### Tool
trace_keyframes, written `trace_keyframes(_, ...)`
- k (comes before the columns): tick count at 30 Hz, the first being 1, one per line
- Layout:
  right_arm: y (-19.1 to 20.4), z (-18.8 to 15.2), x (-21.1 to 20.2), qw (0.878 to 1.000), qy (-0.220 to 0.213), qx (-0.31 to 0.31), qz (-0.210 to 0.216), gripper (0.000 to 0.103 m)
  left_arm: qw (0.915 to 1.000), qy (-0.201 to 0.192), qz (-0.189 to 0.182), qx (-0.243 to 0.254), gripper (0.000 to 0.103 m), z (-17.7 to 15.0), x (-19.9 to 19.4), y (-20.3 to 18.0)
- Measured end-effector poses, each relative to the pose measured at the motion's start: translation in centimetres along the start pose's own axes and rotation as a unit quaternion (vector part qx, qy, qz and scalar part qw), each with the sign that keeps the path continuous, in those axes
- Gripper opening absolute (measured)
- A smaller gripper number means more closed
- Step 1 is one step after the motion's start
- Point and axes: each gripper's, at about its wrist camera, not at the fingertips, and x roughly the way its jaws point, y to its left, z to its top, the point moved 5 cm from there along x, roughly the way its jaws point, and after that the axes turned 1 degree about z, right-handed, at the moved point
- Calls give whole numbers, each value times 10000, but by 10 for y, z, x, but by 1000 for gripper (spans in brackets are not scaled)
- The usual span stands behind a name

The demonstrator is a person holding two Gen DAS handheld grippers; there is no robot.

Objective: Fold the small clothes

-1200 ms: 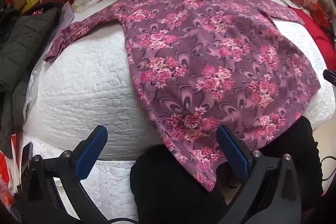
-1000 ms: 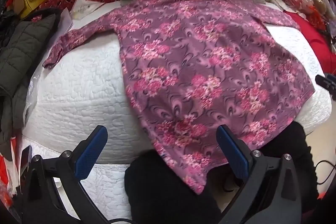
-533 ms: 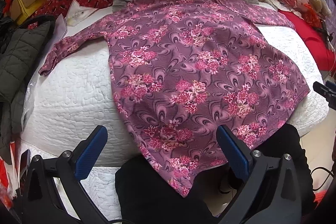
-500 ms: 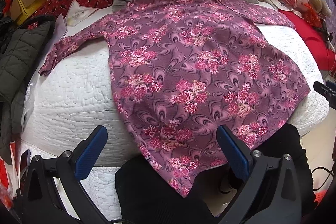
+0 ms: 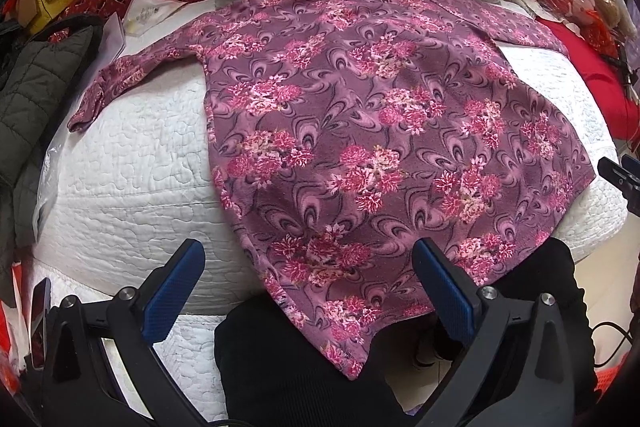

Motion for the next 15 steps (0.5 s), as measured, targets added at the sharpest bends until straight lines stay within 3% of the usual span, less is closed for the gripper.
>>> trace_keyframes(15, 6, 3, 3, 9999, -18, -105, -68, 101, 10000, 43, -22, -55, 103, 0, 6, 4)
